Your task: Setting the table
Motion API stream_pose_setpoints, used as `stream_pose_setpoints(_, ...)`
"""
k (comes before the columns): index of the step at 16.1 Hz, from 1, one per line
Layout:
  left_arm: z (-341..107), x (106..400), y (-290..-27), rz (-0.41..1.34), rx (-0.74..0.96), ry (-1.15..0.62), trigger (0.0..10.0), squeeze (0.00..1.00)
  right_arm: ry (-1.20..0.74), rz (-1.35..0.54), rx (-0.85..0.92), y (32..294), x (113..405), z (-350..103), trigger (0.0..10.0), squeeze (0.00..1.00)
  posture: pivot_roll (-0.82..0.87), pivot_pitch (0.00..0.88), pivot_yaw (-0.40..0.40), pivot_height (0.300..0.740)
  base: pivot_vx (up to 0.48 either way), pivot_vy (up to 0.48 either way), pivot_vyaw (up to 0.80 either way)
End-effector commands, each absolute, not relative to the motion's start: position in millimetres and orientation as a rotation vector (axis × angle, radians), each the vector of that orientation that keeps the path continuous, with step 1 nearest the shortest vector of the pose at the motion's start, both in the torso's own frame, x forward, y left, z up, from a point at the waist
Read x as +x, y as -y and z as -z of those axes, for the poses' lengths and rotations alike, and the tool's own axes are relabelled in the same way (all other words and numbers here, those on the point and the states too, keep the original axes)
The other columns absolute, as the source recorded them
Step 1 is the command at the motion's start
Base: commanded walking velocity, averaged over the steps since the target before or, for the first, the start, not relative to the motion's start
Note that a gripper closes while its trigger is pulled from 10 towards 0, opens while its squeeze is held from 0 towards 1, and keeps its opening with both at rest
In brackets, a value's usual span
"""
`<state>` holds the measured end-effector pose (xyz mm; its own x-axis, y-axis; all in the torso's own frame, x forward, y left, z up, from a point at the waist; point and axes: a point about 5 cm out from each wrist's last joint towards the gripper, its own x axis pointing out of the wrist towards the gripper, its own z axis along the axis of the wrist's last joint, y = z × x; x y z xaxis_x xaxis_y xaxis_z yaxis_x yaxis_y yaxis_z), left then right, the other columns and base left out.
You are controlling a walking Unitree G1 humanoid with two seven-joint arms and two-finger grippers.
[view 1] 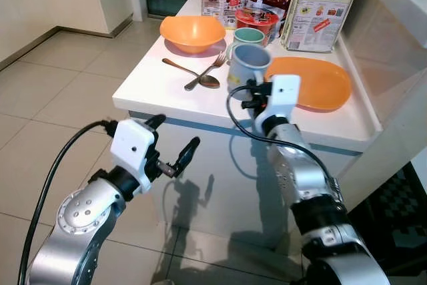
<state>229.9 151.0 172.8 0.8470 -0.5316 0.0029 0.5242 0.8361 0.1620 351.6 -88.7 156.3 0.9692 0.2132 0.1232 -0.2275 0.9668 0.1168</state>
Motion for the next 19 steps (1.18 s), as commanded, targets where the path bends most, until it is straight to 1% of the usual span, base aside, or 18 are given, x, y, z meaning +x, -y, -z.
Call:
stream_pose_setpoints(1,-170,231,-148,0.577,0.150,0.038,10.0,0.00,0.153,-0.216,0.119,97,350,-166,0.0,0.00,0.14,0.000,-0.032,0.740,0.000,0.000,0.00)
stream_pose_setpoints(2,-172,232,-146,0.568,0.149,0.051,10.0,0.00,0.185,-0.216,0.120,102,346,-175,0.0,0.00,0.14,0.000,-0.040,0.740,0.000,0.000,0.00)
stream_pose_setpoints(4,-178,240,-151,0.453,0.118,0.076,10.0,0.00,0.259,-0.242,0.119,115,332,-196,0.0,0.00,0.15,0.000,-0.054,0.740,0.000,0.000,0.00)
stream_pose_setpoints(5,-180,241,-156,0.402,0.112,0.072,10.0,0.00,0.269,-0.261,0.103,126,319,-202,0.0,0.00,0.15,0.000,-0.054,0.740,0.000,0.000,0.00)
stream_pose_setpoints(6,-181,240,-157,0.395,0.110,0.071,10.0,0.00,0.270,-0.266,0.096,129,313,-204,0.0,0.00,0.15,0.000,-0.054,0.740,0.000,0.000,0.00)
stream_pose_setpoints(7,-178,238,-158,0.401,0.136,0.063,10.0,0.00,0.260,-0.263,0.087,136,303,-204,1.0,0.00,0.13,0.000,-0.052,0.740,0.000,0.000,0.00)
stream_pose_setpoints(8,-174,240,-158,0.402,0.137,0.052,10.0,0.00,0.247,-0.262,0.078,141,293,-203,10.0,0.00,0.12,0.000,-0.046,0.740,0.000,0.000,0.00)
stream_pose_setpoints(10,-173,242,-147,0.430,0.126,0.059,10.0,0.00,0.185,-0.295,0.129,145,274,-197,10.0,0.00,0.09,0.000,-0.039,0.740,0.000,0.000,0.00)
stream_pose_setpoints(11,-173,241,-145,0.441,0.117,0.058,10.0,0.00,0.173,-0.317,0.130,144,265,-195,10.0,0.00,0.08,0.000,-0.036,0.740,0.000,0.000,0.00)
stream_pose_setpoints(13,-172,237,-143,0.473,0.130,0.056,10.0,0.00,0.125,-0.321,0.117,146,256,-187,10.0,0.00,0.11,0.000,-0.045,0.740,0.000,0.000,0.00)
stream_pose_setpoints(15,-174,230,-148,0.491,0.121,0.060,10.0,0.00,0.107,-0.315,0.129,148,247,-183,10.0,0.00,0.11,0.000,-0.047,0.740,0.000,0.000,-0.80)
stream_pose_setpoints(16,-173,231,-152,0.471,0.110,0.061,10.0,0.00,0.118,-0.306,0.129,151,243,-184,10.0,0.00,0.11,0.000,-0.055,0.740,0.000,0.000,-0.80)
stream_pose_setpoints(19,-177,239,-150,0.382,0.040,0.093,10.0,0.00,0.109,-0.293,0.096,157,242,-184,10.0,0.00,0.10,0.000,-0.060,0.740,0.000,0.000,-0.80)
